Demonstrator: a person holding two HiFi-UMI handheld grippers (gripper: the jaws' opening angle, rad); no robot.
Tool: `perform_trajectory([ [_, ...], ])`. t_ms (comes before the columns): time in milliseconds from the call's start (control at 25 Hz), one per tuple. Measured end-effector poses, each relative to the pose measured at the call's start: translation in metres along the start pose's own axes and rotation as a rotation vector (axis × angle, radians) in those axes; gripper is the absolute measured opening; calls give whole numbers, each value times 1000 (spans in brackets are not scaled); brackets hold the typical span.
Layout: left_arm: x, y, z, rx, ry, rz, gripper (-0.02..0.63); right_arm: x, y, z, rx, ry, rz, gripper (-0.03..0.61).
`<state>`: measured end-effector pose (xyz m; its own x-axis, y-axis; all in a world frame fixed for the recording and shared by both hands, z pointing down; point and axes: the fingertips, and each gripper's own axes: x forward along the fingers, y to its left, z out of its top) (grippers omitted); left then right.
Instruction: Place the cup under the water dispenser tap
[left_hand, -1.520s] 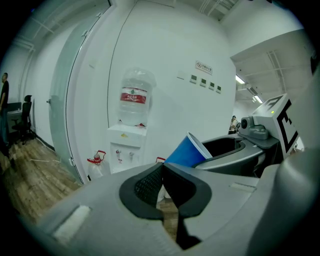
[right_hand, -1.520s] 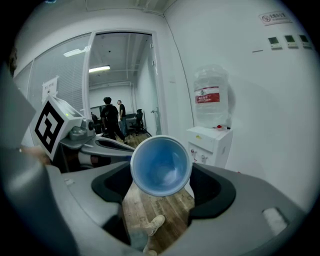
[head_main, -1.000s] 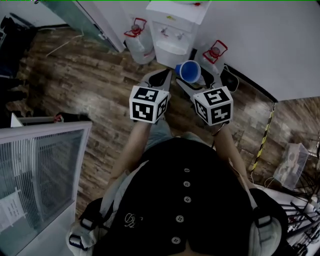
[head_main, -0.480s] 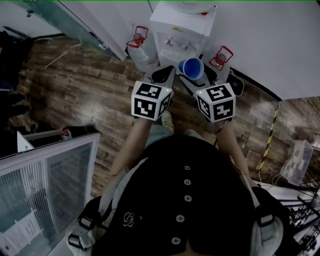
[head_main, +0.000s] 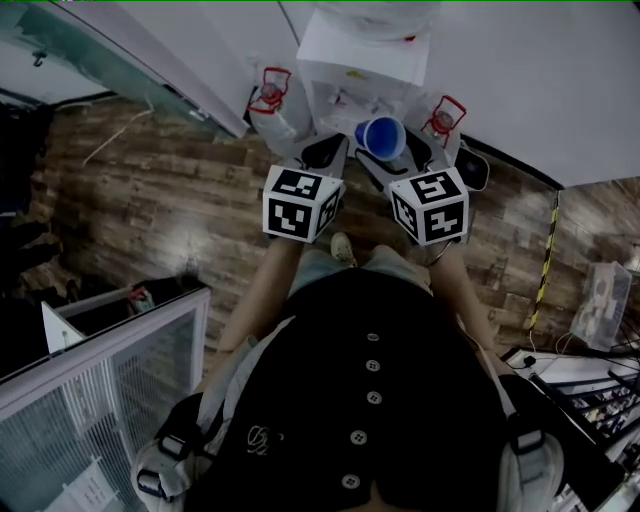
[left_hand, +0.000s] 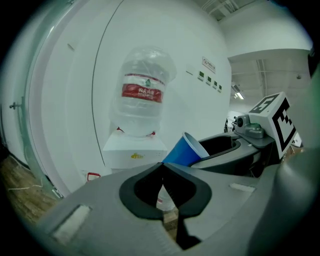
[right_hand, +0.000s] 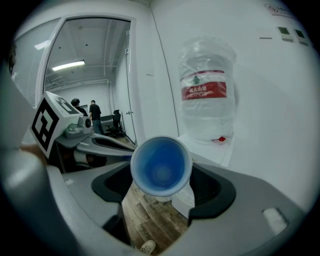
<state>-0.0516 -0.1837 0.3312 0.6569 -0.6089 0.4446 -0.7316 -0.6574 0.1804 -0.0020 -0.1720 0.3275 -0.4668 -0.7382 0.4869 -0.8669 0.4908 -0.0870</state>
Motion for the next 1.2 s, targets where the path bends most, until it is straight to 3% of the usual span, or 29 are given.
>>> perform_trajectory([
  [440, 14, 13, -14, -39, 30, -24, 2, 15, -4, -10, 21, 40, -16, 357],
  [880, 36, 11, -22, -93, 61, -15, 2, 28, -20, -20, 12, 93, 29, 357],
  [1200, 52, 20, -27, -45, 81, 34, 2, 41, -33, -28, -5, 125, 60, 357],
])
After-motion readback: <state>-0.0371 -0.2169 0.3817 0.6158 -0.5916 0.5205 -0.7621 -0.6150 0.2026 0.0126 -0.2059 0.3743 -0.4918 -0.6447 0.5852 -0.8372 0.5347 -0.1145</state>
